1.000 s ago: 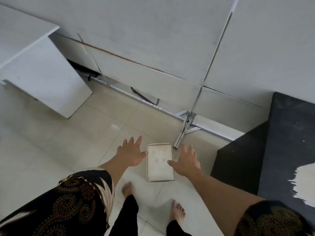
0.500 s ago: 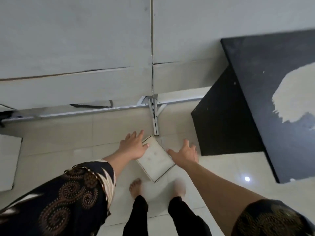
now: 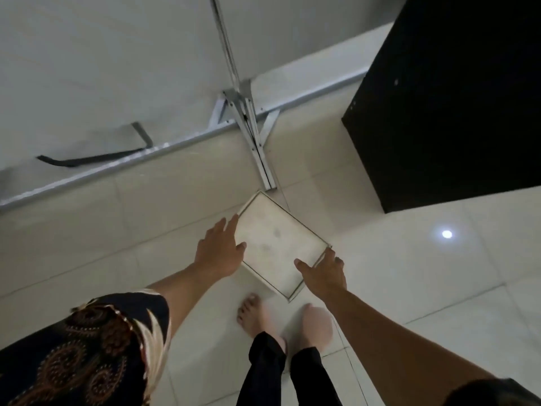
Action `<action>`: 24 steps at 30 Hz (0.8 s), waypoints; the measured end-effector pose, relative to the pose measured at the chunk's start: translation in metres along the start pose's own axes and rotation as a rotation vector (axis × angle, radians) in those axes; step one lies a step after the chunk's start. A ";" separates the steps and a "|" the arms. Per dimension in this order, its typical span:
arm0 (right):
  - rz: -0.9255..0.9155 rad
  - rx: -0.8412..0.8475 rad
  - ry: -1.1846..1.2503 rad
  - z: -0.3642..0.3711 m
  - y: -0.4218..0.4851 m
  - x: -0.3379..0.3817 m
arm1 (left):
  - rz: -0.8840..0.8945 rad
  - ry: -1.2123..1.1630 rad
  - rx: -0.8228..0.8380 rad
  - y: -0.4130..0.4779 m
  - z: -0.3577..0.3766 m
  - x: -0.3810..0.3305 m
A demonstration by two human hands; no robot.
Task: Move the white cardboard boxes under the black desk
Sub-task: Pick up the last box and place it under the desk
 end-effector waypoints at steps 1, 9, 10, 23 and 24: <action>0.022 0.005 0.016 0.007 0.009 -0.008 | 0.004 0.019 -0.006 0.011 0.010 0.004; 0.084 0.020 0.142 0.066 0.093 -0.061 | -0.101 0.079 -0.014 0.103 0.101 0.048; 0.086 0.031 0.151 0.069 0.099 -0.060 | -0.119 0.055 0.011 0.110 0.106 0.051; 0.081 -0.041 0.259 0.073 0.132 -0.056 | -0.205 -0.191 0.129 0.102 0.136 0.086; 0.059 -0.062 0.260 0.071 0.134 -0.055 | -0.215 -0.198 0.094 0.100 0.141 0.091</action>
Point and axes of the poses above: each hand's wrist, its own y-axis towards the middle knuckle, its own z-axis out of the palm, x = y × z, the point moved 1 cm from there along y, towards the middle knuckle
